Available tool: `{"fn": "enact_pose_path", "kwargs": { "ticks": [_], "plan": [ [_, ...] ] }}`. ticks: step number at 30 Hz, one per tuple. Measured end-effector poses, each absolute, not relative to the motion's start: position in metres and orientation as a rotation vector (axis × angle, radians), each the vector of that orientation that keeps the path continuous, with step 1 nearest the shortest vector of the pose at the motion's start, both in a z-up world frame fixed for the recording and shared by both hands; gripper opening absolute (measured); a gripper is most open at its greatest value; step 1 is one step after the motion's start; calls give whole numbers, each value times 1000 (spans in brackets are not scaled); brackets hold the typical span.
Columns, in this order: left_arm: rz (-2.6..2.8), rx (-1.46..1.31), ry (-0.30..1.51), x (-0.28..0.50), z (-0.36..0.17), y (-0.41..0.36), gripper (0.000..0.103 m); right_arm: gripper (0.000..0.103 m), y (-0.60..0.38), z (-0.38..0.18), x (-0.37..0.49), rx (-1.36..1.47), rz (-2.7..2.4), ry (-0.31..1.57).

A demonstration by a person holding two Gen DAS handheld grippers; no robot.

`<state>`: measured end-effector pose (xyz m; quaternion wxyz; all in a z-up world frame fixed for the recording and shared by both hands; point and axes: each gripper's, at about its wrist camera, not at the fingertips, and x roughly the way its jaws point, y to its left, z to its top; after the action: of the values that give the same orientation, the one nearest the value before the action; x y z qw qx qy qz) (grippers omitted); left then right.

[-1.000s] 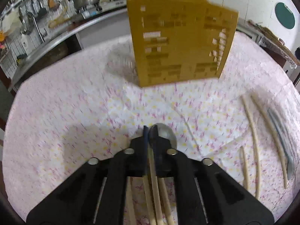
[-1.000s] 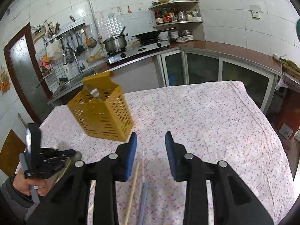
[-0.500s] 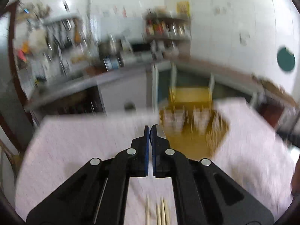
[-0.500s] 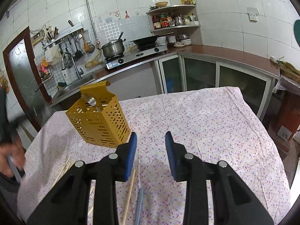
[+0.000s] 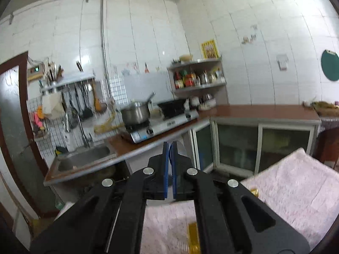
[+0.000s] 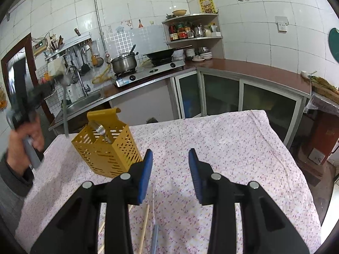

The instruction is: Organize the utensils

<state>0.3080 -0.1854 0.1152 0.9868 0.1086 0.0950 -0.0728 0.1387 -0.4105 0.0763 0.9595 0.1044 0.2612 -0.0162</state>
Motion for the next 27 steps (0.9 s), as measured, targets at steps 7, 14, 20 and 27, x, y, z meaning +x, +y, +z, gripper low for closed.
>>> {"fn": "enact_pose_path", "kwargs": {
  "ticks": [7, 14, 20, 27],
  "plan": [
    [-136, 171, 252, 303, 87, -157, 10, 40, -396, 70, 151, 197, -9, 546],
    [-176, 47, 338, 313, 85, -118, 10, 41, -376, 64, 155, 185, 21, 568],
    [-156, 23, 396, 295, 64, -83, 35, 46, -370, 63, 150, 155, 44, 579],
    [-139, -29, 727, 275, -14, -46, 59, 47, -364, 40, 156, 156, 41, 650]
  ]
}}
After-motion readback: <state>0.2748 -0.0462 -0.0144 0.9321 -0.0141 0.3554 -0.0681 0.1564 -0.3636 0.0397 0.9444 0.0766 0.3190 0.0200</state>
